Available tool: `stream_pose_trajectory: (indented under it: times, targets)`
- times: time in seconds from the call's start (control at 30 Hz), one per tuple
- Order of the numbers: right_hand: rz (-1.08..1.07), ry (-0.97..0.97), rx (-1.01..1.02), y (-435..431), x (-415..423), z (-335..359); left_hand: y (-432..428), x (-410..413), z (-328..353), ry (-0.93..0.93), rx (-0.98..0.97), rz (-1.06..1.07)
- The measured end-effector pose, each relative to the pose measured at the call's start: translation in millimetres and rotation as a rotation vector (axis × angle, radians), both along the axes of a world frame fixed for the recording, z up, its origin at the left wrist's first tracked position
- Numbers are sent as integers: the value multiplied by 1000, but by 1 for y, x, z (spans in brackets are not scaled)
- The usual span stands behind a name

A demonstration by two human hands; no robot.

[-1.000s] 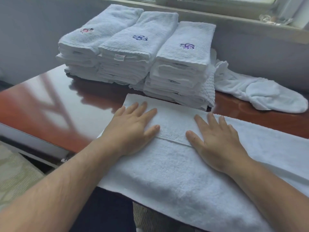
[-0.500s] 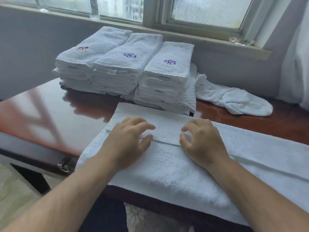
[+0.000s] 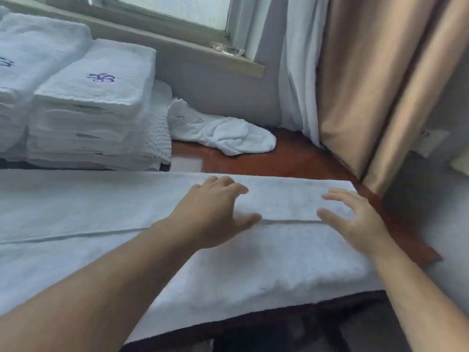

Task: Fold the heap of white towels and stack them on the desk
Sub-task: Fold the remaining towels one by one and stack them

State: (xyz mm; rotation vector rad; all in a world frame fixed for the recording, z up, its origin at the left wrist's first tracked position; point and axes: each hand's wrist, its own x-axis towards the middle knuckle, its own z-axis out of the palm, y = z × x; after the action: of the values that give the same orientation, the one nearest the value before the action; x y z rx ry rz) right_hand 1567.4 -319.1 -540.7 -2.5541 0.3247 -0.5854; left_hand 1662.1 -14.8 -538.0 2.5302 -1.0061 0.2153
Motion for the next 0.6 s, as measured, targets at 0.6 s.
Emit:
stream_pose_trajectory:
  times: [0.6]
  targets:
    - [-613, -264, 139, -59, 26, -12, -46, -16, -19, -318, 100, -54]
